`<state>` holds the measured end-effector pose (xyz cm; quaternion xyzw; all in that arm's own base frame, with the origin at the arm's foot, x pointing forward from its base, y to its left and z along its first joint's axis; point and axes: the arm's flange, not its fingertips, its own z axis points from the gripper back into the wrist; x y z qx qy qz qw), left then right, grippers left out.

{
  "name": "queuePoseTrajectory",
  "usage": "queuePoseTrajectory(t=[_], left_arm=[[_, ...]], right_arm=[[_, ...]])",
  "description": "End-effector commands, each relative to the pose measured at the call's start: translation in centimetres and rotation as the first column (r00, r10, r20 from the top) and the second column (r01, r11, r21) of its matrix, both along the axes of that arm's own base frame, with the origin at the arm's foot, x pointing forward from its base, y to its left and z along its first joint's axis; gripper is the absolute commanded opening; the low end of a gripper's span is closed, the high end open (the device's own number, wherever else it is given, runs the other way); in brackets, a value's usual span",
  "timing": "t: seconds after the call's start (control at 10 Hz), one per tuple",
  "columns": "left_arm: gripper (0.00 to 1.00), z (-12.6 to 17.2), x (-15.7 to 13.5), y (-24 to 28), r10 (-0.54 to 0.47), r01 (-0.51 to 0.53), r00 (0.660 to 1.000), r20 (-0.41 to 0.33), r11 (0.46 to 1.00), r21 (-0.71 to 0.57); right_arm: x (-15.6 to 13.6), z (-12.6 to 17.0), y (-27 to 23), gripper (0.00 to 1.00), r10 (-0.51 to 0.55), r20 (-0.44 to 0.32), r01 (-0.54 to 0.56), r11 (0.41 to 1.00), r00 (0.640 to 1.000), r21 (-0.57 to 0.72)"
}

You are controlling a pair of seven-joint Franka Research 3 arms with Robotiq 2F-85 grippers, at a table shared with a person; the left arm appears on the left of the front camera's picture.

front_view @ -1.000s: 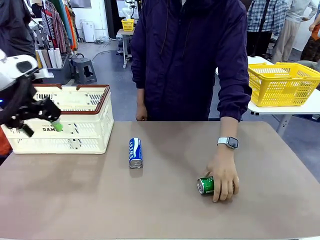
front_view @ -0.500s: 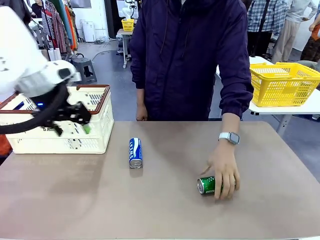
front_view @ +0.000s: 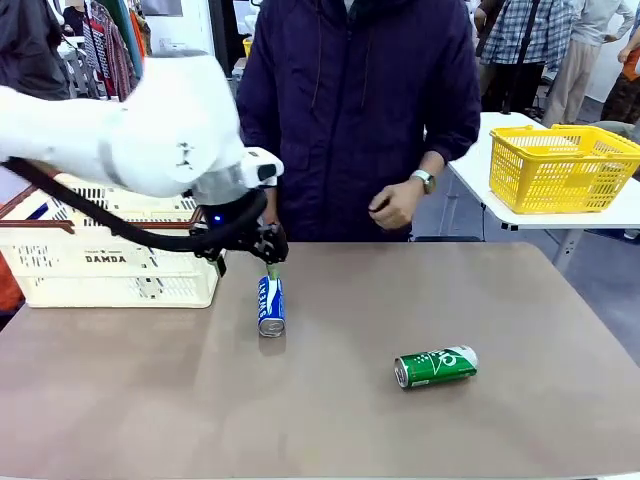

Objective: Place the drinks into the Shopping basket.
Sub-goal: Pick up one drink and place it into the Shopping basket.

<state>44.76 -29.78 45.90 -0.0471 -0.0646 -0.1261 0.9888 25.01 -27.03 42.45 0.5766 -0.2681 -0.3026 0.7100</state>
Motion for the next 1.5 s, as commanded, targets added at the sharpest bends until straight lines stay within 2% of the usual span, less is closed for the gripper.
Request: queuePoseTrajectory(t=[0.0,0.2,0.3,0.5,0.7,1.0,1.1,1.2,1.4], left_arm=[[1.00,0.7,1.5,1.0,0.058,-0.059,0.998,0.014,0.997,0.056],[1.00,2.4,-0.5,6.3,0.139,-0.140,0.990,0.038,0.989,0.049],[1.00,2.6,-1.3,7.1,0.145,-0.147,0.989,0.042,0.989,0.033],[1.00,0.8,-0.4,4.7,0.123,-0.125,0.992,0.039,0.990,0.063],[1.00,-2.3,1.5,1.2,0.131,-0.136,0.990,0.059,0.987,0.086],[1.00,-9.1,3.0,-1.9,0.105,-0.106,0.994,0.016,0.992,0.062],[1.00,-11.0,3.8,-2.4,0.106,-0.107,0.994,0.029,0.993,0.058],[1.00,-12.3,4.0,-2.9,0.093,-0.092,0.996,-0.005,0.993,0.075],[1.00,-13.8,4.0,-3.3,0.097,-0.101,0.993,0.064,0.993,0.059]], right_arm=[[-0.1,0.1,-0.1,1.00,0.011,0.008,-0.011,1.000,1.000,-0.010],[-0.1,0.1,-0.1,1.00,0.011,0.008,-0.011,1.000,1.000,-0.010],[-0.1,0.1,-0.1,1.00,0.011,0.008,-0.011,1.000,1.000,-0.010],[-0.1,0.1,-0.1,1.00,0.011,0.008,-0.011,1.000,1.000,-0.010],[-0.1,0.1,-0.1,1.00,0.011,0.008,-0.011,1.000,1.000,-0.010],[-0.1,0.1,-0.1,1.00,0.011,0.008,-0.011,1.000,1.000,-0.010],[-0.1,0.1,-0.1,1.00,0.011,0.008,-0.011,1.000,1.000,-0.010],[-0.1,0.1,-0.1,1.00,0.011,0.008,-0.011,1.000,1.000,-0.010],[-0.1,0.1,-0.1,1.00,0.011,0.008,-0.011,1.000,1.000,-0.010]])
